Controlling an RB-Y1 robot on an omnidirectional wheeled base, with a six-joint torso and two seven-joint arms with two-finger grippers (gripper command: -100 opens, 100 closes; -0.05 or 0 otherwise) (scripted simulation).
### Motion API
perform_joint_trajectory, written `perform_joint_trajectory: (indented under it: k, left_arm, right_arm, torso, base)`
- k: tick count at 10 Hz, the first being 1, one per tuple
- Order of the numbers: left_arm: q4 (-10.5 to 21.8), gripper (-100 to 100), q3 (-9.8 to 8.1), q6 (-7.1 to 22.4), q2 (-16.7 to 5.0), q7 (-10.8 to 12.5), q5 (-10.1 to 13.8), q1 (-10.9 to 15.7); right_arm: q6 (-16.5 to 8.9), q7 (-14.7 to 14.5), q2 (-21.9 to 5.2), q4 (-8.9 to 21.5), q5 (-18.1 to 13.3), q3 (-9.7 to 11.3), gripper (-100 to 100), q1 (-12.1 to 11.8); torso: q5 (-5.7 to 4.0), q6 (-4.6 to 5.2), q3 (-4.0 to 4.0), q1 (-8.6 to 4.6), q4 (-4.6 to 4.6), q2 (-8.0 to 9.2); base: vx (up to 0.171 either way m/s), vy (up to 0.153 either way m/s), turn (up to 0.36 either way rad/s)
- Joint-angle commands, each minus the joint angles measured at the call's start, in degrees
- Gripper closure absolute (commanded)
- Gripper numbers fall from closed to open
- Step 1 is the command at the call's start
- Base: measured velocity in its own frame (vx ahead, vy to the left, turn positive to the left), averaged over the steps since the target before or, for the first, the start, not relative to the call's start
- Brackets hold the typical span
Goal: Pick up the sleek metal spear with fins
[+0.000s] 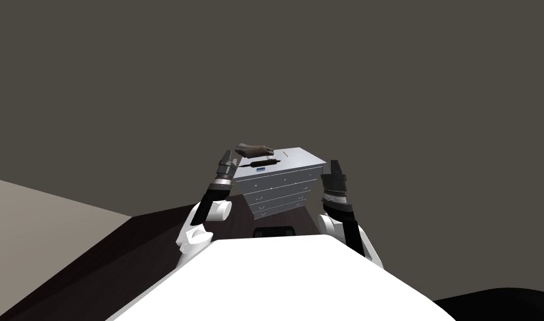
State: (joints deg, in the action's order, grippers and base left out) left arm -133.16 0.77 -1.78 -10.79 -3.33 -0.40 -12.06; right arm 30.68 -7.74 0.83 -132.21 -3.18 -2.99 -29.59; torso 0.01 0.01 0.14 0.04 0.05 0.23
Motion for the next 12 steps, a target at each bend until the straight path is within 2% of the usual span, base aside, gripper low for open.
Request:
perform_joint_trajectory:
  k: [1, 2, 3, 4, 5, 7, 8, 10, 11, 12]
  left_arm:
    - [0.3, -100, -0.21, 2.9, -0.6, 0.2, 0.1, 1.5]
    - [0.3, -100, -0.21, 3.2, -0.6, 0.2, 0.1, 1.5]
    - [1.2, -100, -0.25, 5.5, -1.5, 0.3, 0.0, 4.2]
    - [1.2, -100, -0.25, 7.0, -1.5, 0.3, 0.0, 4.2]
    - [2.1, -100, -0.33, 8.5, -2.2, 0.4, -0.1, 6.6]
    - [2.1, -100, -0.33, 10.9, -2.2, 0.4, -0.1, 7.0]
    - [3.1, -100, -0.44, 12.5, -2.9, 0.6, -0.2, 9.5]
    - [3.1, -100, -0.44, 15.0, -2.9, 0.6, -0.2, 9.9]
    - [4.3, -100, -0.61, 17.2, -3.6, 0.8, -0.2, 12.5]
    - [4.3, -100, -0.61, 18.7, -3.6, 0.8, -0.2, 12.8]
  right_arm:
    - [0.0, 0.0, 0.0, 0.0, 0.0, 0.0, 0, 0.0]
    - [0.0, 0.0, 0.0, 0.0, 0.0, 0.0, 0, 0.0]
    - [0.0, 0.0, 0.0, 0.0, 0.0, 0.0, 0, 0.0]
    - [0.0, 0.0, 0.0, 0.0, 0.0, 0.0, 0, 0.0]
    - [0.0, 0.0, 0.0, 0.0, 0.0, 0.0, 0, 0.0]
    - [0.0, 0.0, 0.0, 0.0, 0.0, 0.0, 0, 0.0]
    - [0.0, 0.0, 0.0, 0.0, 0.0, 0.0, 0, 0.0]
    - [0.0, 0.0, 0.0, 0.0, 0.0, 0.0, 0, 0.0]
    - [0.0, 0.0, 0.0, 0.0, 0.0, 0.0, 0, 0.0]
    - [0.0, 0.0, 0.0, 0.0, 0.0, 0.0, 0, 0.0]
  torso:
    - [0.00, 0.00, 0.00, 0.00, 0.00, 0.00]
    - [0.00, -0.01, -0.01, -0.01, 0.00, -0.02]
    - [0.00, -0.01, -0.05, -0.01, -0.02, -0.10]
    - [0.00, 0.00, -0.03, 0.01, -0.01, -0.05]
    - [0.00, -0.01, -0.01, 0.00, -0.01, -0.03]
    - [0.00, -0.01, 0.01, -0.01, 0.01, 0.00]
    - [-0.01, -0.01, -0.06, -0.03, -0.02, -0.12]
    - [-0.01, -0.01, -0.05, -0.03, -0.02, -0.09]
    - [0.00, -0.02, -0.07, -0.01, -0.03, -0.13]
    - [-0.01, -0.01, -0.05, -0.03, -0.02, -0.09]
  base:
    - [-0.060, 0.008, -0.004]
    - [-0.028, 0.009, 0.000]
    - [-0.060, 0.014, 0.000]
    - [-0.062, 0.013, -0.006]
    - [-0.083, 0.013, -0.003]
    - [-0.043, 0.006, -0.002]
    - [-0.041, -0.002, -0.004]
    - [-0.038, 0.009, -0.003]
    - [-0.049, 0.005, -0.006]
    - [-0.046, 0.000, -0.006]
